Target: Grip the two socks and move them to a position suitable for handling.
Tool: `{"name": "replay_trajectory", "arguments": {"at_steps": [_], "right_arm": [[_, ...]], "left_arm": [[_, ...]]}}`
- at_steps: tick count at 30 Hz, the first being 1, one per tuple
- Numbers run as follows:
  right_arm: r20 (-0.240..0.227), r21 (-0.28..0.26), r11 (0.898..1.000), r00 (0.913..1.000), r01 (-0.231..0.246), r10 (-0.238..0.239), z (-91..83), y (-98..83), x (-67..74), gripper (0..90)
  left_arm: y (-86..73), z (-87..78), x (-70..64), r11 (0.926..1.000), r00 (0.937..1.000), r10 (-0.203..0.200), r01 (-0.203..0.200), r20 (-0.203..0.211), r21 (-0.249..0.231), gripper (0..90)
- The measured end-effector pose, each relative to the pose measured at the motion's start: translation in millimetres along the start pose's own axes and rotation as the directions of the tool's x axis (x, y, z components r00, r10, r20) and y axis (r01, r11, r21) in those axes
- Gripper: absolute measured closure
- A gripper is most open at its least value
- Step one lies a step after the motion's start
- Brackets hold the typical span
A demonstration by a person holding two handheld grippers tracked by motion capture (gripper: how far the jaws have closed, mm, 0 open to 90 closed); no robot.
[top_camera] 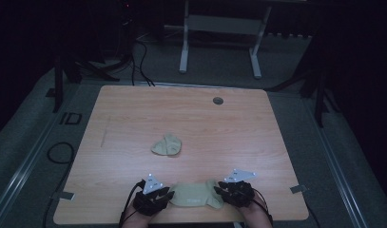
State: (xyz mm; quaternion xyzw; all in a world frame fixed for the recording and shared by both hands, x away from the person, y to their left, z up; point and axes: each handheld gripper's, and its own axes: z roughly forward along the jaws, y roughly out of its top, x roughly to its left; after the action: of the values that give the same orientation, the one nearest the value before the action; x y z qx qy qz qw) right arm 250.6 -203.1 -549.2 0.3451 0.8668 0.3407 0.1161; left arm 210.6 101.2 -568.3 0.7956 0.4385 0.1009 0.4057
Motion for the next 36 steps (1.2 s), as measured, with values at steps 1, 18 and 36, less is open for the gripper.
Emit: {"name": "replay_trajectory", "arguments": {"at_steps": [1,18,36], "right_arm": [[0.000,0.000,1.000,1.0000,0.000,0.000,0.0,0.0,0.0,69.0],[0.017,0.030,0.994,0.9947,0.101,-0.102,10.7,0.0,16.3,79.7],[-0.008,0.016,0.998,0.9980,0.063,-0.063,-2.4,-1.2,5.5,74.8]], "left_arm": [[0.6,-1.9,0.6,0.9999,1.0000,0.004,-0.004,-0.006,-0.009,68.1],[3.6,13.0,-11.0,0.9982,0.9986,0.052,-0.053,0.012,0.028,88.7],[8.1,16.5,-22.0,0.9977,0.9942,0.068,-0.067,0.084,-0.006,82.2]]}}
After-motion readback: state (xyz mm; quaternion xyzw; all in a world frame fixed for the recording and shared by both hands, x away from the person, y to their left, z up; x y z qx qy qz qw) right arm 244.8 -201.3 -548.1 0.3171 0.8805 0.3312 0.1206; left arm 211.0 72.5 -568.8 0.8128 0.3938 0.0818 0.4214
